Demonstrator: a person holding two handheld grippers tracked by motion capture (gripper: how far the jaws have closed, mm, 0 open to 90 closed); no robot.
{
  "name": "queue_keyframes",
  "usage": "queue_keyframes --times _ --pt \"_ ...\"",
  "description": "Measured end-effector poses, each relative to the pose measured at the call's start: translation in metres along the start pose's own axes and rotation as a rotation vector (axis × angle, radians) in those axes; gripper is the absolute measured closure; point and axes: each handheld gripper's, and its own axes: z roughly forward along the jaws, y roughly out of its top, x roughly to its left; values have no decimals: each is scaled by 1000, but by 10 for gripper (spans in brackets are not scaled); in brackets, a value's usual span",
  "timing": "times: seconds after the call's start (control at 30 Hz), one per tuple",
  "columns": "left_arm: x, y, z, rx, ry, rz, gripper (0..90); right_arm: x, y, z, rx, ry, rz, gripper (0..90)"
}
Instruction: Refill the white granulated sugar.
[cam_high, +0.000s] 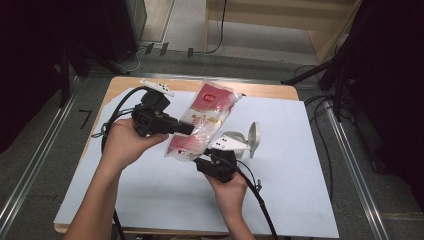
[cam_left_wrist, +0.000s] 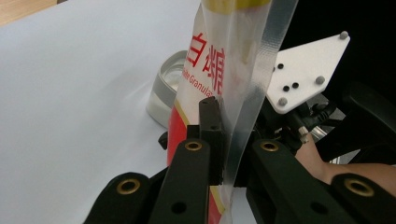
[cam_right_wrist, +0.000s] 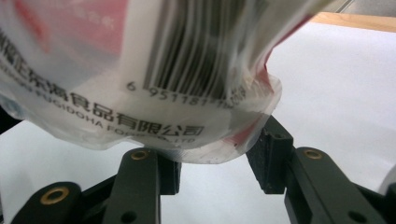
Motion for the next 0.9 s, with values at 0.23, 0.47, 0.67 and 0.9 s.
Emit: queue_keyframes --times 0.23,0.47,0.67,0.9 --pt "0 -6 -4 13 -5 8 885 -7 2 -5 -13 -26 20 614" --pt "0 -7 -2 26 -5 28 891 -13 5 -10 -29 -41 41 642" --pt "0 -6 -5 15 9 32 900 -11 5 -8 -23 -27 18 628" --pt "4 -6 -10 -7 22 16 900 -11 8 -2 20 6 -19 619"
